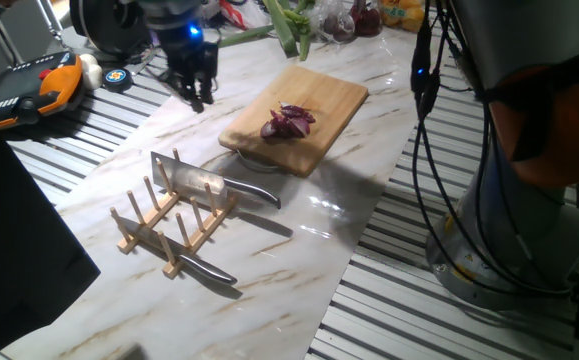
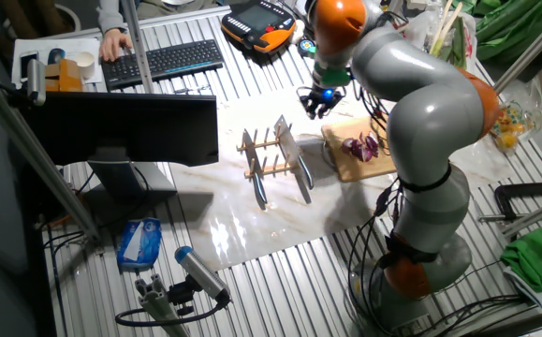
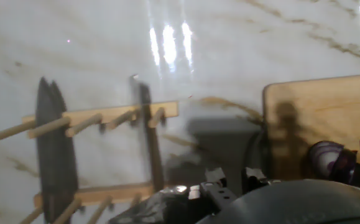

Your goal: Chop the onions

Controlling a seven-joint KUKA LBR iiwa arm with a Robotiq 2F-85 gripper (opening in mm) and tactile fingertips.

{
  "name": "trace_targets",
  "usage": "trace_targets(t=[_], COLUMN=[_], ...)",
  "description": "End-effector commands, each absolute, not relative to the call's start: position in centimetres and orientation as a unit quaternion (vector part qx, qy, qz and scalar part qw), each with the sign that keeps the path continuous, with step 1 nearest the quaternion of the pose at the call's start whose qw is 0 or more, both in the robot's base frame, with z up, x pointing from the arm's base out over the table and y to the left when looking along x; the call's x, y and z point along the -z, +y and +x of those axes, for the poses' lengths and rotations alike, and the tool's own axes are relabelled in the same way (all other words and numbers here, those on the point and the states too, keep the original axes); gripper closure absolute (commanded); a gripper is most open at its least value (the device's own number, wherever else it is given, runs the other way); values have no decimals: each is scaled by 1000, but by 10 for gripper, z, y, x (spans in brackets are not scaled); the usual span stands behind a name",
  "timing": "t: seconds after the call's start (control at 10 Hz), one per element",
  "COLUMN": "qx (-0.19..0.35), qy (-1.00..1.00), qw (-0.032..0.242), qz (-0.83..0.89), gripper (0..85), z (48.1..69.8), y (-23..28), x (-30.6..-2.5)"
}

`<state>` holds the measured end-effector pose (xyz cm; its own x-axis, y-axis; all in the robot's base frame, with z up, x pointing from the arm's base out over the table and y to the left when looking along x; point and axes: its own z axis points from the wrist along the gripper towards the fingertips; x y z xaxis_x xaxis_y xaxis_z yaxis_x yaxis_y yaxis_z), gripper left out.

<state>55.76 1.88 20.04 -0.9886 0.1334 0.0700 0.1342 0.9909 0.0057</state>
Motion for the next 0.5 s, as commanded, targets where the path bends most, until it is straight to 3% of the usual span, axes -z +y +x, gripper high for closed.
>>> trace_targets(t=[0.0,0.1,0.2,0.4], qx=[3,1,-1,-1], qy=[-997,-997,-997,-997], qw=[32,28,23,19], qz=[-66,-68,-70,-76], gripper=[527,493,320,57], z=[558,561,563,565], y=[8,7,6,5], x=[-198,-194,-192,-190])
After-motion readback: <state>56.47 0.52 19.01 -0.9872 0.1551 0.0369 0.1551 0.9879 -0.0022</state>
